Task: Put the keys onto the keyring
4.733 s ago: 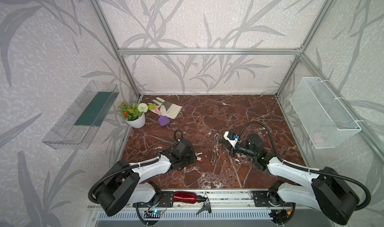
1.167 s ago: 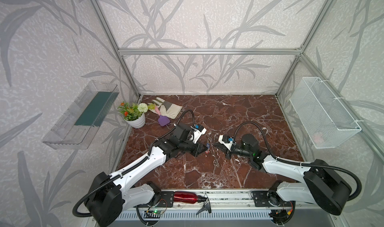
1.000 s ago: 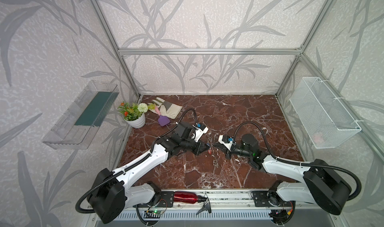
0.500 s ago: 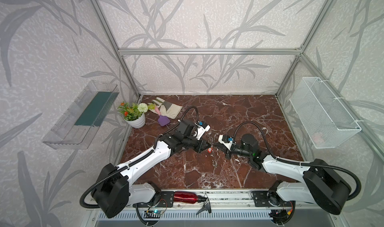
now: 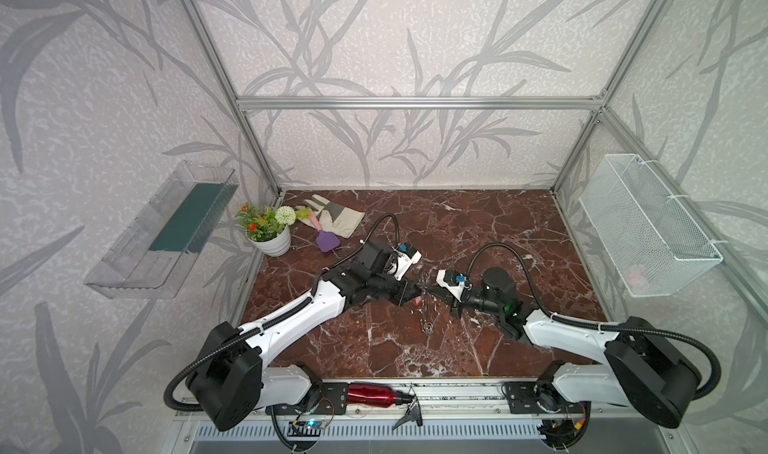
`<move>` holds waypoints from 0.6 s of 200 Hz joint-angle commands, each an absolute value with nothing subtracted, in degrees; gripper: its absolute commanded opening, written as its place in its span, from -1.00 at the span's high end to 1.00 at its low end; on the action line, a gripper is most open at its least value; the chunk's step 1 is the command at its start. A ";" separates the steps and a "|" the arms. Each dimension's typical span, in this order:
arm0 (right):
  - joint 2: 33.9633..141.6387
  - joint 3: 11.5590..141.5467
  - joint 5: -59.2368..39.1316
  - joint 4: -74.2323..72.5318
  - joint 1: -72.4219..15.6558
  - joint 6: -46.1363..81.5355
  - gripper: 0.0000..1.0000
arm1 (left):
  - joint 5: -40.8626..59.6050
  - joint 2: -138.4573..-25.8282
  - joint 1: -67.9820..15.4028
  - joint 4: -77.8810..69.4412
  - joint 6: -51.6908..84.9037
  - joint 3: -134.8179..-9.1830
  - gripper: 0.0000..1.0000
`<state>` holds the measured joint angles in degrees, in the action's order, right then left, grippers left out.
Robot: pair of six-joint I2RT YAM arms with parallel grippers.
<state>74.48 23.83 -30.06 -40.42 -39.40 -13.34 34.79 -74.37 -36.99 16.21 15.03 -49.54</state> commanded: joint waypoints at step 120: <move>75.85 25.66 -31.99 -41.66 -39.76 -13.18 1.00 | 32.03 -71.98 -34.43 11.80 20.37 -47.59 1.00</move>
<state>75.55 24.49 -30.00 -40.88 -39.35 -13.34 34.15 -73.45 -35.35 14.46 19.46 -48.23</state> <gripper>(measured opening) 0.048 0.047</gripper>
